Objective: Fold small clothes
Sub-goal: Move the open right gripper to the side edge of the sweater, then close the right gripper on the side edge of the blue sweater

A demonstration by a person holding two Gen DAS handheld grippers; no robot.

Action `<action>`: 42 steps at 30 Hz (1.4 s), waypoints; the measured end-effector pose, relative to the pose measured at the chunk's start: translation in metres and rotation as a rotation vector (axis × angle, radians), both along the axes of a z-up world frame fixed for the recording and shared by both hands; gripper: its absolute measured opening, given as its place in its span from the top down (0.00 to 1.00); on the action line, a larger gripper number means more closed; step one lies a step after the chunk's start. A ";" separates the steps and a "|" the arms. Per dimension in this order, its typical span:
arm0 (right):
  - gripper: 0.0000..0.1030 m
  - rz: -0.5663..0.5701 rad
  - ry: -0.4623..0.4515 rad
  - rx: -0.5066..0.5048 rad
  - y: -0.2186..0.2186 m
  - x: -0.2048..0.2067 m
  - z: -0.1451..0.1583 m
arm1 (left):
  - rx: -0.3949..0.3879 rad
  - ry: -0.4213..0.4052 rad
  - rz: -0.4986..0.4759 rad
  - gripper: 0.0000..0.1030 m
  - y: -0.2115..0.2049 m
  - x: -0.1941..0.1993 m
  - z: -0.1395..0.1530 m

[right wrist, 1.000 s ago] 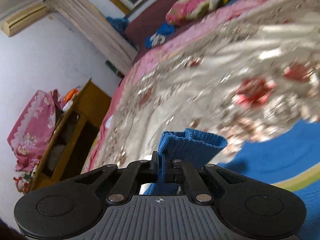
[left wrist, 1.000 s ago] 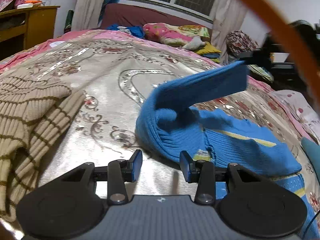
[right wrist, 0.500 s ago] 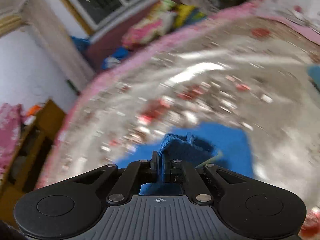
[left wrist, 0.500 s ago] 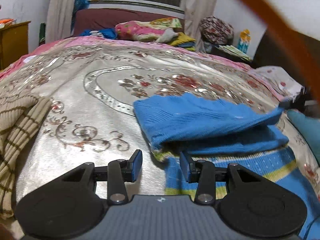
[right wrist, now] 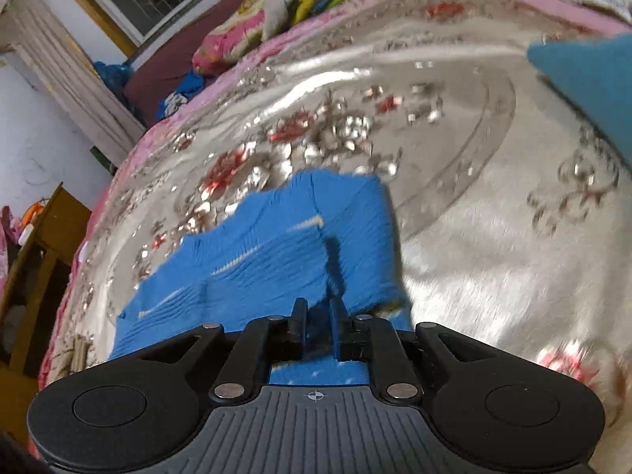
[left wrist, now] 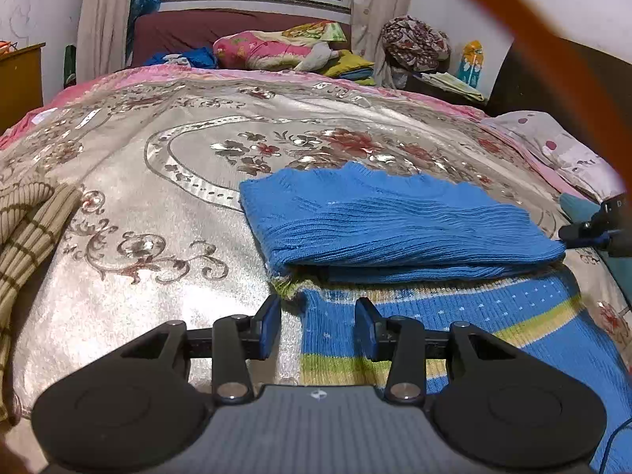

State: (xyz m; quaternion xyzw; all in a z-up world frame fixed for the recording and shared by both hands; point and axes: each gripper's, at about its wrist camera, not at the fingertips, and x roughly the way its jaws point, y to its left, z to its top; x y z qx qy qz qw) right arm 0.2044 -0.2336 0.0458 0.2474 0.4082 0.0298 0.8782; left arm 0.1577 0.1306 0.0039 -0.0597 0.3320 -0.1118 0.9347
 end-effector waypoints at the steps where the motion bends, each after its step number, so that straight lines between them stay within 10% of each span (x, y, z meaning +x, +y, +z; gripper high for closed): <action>1: 0.83 0.004 -0.012 -0.026 -0.001 0.003 0.002 | -0.003 0.002 0.004 0.55 0.000 0.000 0.000; 12: 0.67 0.123 -0.031 -0.074 0.008 0.065 -0.018 | -0.015 -0.004 0.065 0.55 -0.011 -0.008 0.008; 16: 0.92 0.163 -0.033 -0.043 0.011 0.069 -0.020 | 0.007 0.003 0.059 0.55 -0.020 -0.003 0.011; 23: 0.96 0.165 -0.222 -0.001 0.004 0.060 0.016 | 0.025 -0.019 0.038 0.55 -0.036 0.006 0.019; 42: 0.82 0.249 -0.099 -0.212 0.022 0.038 -0.012 | 0.052 -0.022 0.102 0.55 -0.039 0.031 0.023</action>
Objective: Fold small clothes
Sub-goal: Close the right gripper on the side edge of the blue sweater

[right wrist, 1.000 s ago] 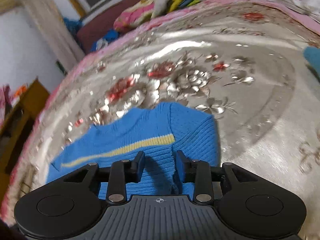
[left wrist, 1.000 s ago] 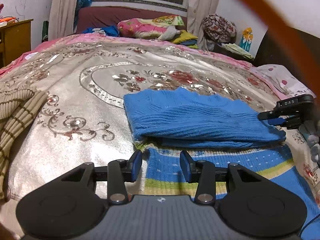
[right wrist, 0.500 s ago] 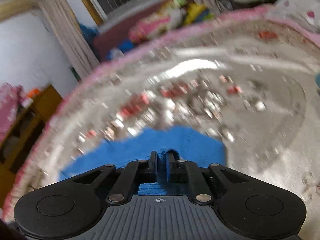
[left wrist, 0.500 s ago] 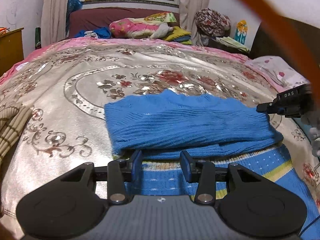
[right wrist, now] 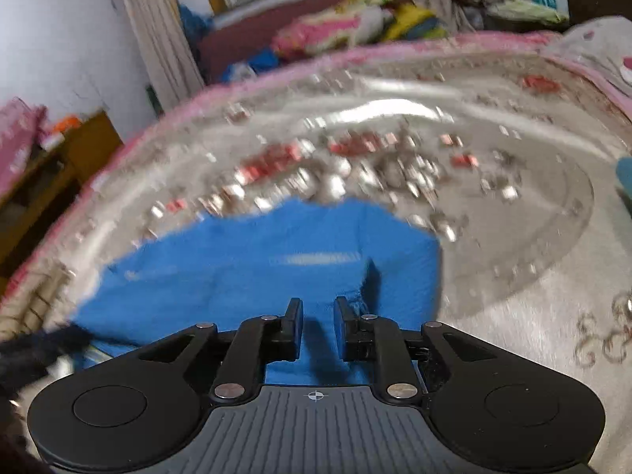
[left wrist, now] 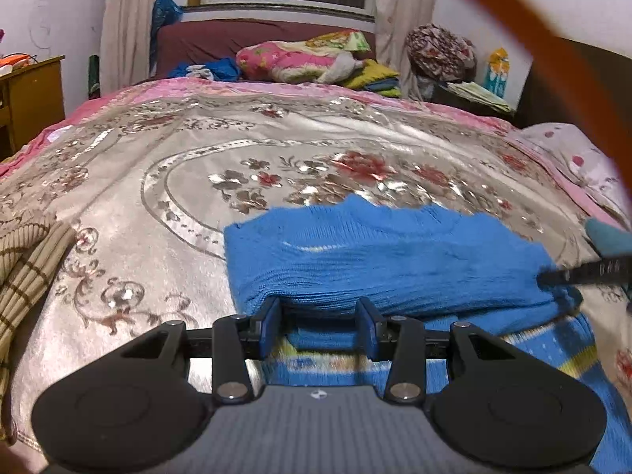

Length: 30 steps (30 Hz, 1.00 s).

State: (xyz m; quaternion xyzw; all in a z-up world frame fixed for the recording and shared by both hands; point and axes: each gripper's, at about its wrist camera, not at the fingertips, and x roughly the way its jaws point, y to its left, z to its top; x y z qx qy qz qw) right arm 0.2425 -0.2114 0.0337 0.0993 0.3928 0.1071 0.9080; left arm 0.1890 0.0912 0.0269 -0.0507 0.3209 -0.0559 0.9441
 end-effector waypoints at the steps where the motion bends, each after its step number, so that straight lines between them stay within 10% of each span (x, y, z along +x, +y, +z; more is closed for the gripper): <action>1: 0.82 -0.010 0.024 -0.007 0.000 0.002 -0.005 | 0.000 0.001 0.004 0.55 0.000 0.002 0.000; 14: 0.82 -0.019 0.056 -0.005 -0.009 -0.001 -0.012 | -0.067 -0.062 0.029 0.51 0.015 0.002 0.020; 21: 0.77 -0.004 0.046 -0.001 -0.008 -0.007 0.000 | -0.030 0.100 -0.049 0.52 0.007 0.021 -0.010; 30: 0.64 0.137 -0.057 -0.088 0.026 -0.004 0.023 | 0.071 0.097 -0.153 0.51 -0.005 -0.002 -0.002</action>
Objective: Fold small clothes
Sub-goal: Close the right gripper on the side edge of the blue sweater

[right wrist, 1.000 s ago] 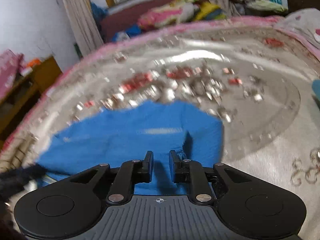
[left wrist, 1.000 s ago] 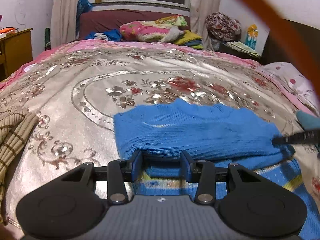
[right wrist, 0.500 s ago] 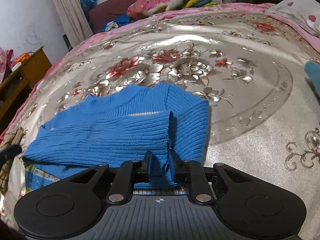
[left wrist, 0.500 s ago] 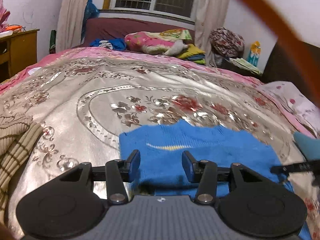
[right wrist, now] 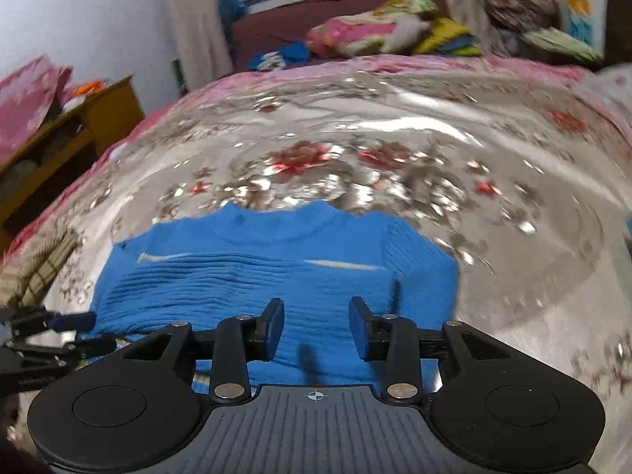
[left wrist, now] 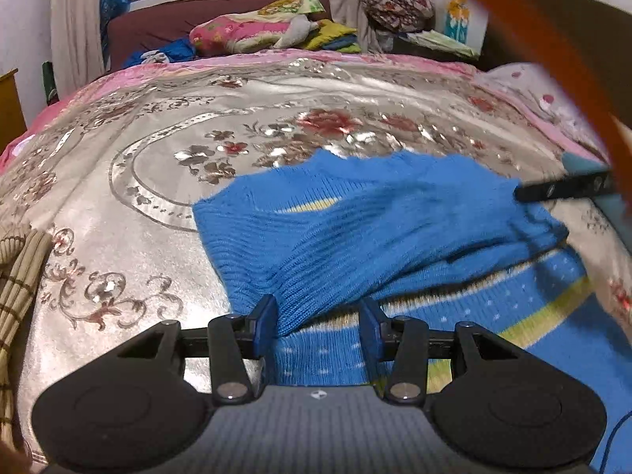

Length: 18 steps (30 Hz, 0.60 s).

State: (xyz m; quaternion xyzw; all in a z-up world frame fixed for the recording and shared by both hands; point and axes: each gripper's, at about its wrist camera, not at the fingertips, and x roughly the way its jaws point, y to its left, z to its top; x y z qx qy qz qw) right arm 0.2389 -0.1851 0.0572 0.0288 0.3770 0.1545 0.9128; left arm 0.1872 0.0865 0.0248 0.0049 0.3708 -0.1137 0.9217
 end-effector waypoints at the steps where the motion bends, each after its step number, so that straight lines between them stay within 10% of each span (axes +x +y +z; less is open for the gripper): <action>1: 0.64 0.014 0.014 -0.006 0.006 0.004 -0.002 | -0.010 -0.005 0.009 0.51 0.001 0.000 0.002; 18: 0.72 -0.102 0.162 0.098 -0.033 0.017 -0.011 | -0.107 -0.043 0.031 0.51 0.013 -0.007 0.005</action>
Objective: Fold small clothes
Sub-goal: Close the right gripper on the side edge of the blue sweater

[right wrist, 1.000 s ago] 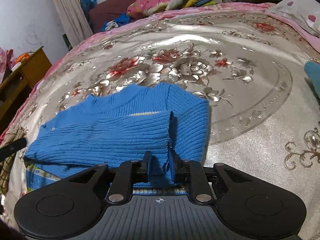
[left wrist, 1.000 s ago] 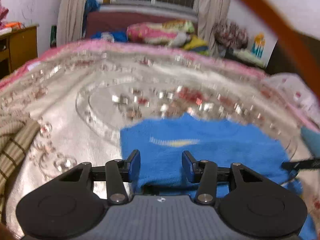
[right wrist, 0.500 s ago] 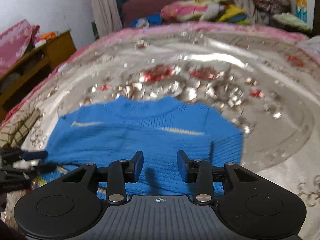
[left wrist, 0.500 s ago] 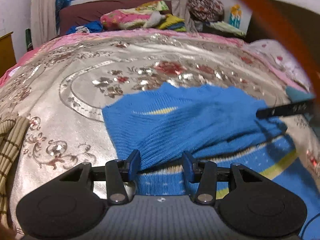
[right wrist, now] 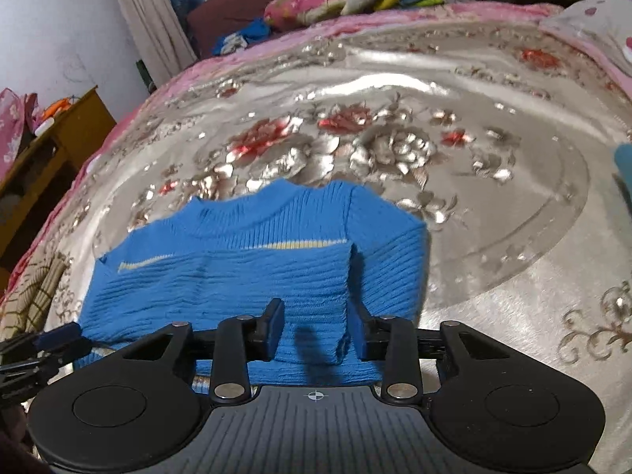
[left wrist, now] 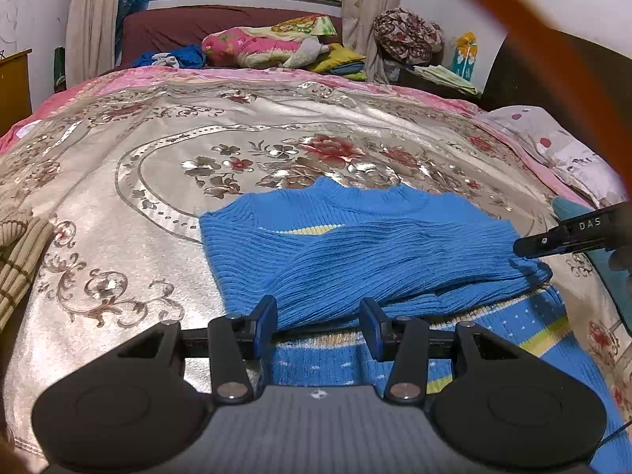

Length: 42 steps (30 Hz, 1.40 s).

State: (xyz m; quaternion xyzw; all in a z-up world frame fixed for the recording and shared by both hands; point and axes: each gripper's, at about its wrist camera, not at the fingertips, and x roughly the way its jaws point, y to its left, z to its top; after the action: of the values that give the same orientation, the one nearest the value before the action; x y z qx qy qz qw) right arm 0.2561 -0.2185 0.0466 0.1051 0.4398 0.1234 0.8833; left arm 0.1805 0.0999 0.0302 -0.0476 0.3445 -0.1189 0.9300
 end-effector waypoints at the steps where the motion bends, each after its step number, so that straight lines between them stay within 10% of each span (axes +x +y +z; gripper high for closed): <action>1: 0.78 0.006 0.015 0.010 0.002 0.001 -0.002 | 0.001 0.001 0.000 0.51 0.001 0.000 0.000; 10: 0.97 -0.001 0.031 0.094 -0.006 0.004 0.004 | -0.007 -0.004 0.007 0.51 0.001 0.004 0.000; 22: 0.78 -0.060 0.102 0.140 -0.024 0.009 -0.009 | -0.011 -0.003 0.004 0.51 0.002 0.004 0.002; 42: 0.79 -0.102 0.134 0.239 -0.031 0.025 -0.024 | -0.008 -0.001 0.010 0.51 0.006 0.004 0.003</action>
State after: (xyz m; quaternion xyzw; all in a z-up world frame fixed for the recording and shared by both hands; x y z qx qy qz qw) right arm 0.2816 -0.2497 0.0221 0.2397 0.4739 0.1224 0.8384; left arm 0.1850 0.1058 0.0330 -0.0527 0.3432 -0.1155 0.9306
